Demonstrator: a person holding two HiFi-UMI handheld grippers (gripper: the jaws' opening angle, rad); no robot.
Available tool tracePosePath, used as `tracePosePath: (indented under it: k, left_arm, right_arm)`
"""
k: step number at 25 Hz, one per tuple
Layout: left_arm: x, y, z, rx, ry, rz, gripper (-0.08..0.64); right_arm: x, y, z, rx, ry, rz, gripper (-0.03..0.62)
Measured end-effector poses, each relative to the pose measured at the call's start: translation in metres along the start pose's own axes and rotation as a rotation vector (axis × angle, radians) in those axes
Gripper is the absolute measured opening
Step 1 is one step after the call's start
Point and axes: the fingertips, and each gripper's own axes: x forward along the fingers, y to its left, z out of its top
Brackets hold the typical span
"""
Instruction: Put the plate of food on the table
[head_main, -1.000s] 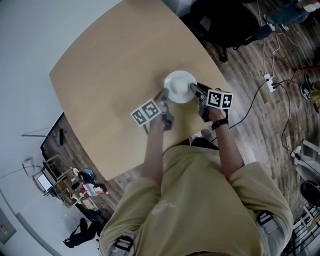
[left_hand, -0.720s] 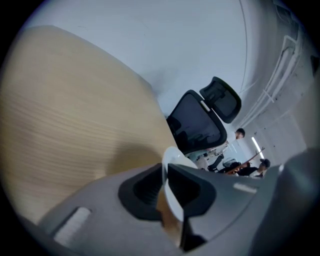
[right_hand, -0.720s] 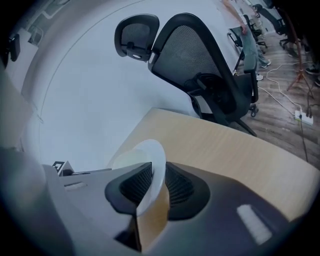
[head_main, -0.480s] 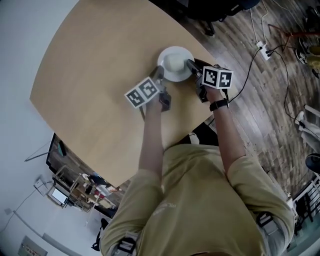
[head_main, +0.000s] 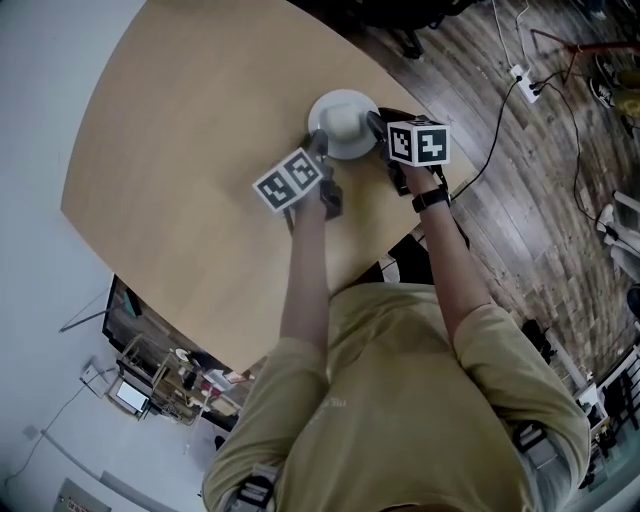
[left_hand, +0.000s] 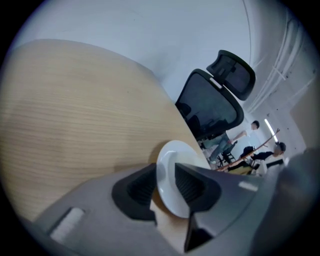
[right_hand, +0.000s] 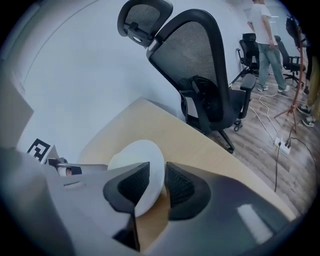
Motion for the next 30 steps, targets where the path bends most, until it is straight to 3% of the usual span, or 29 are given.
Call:
tracePosePath:
  k: [9,12,15,20,25,30]
  left_arm:
    - [-0.057,-0.016,0.004,0.022,-0.115,-0.001,0.146]
    - [-0.092,-0.038,0.004,0.125,-0.194,-0.041,0.144]
    - [-0.136,-0.064,0.010,0.260,-0.329,-0.036,0.144]
    - [-0.237,-0.081,0.008,0.421,-0.565,0.067,0.117]
    - [-0.319,-0.066,-0.013,0.448,-0.719,0.243,0.097]
    - [-0.376,-0.050,-0.049,0.435,-0.822,0.378,0.059]
  right_arm:
    - [-0.049,0.017,-0.006,-0.021,-0.075,0.051,0.127]
    - [-0.077,0.049,-0.003,-0.111,-0.141,0.133,0.130]
    - [-0.111,0.092,0.017,-0.237,-0.274,0.263,0.137]
    - [-0.172,0.178,0.022,-0.514,-0.425,0.375,0.120]
    - [-0.206,0.237,-0.001,-0.727,-0.489,0.424,0.104]
    - [-0.228,0.259,-0.032,-0.768,-0.525,0.449,0.065]
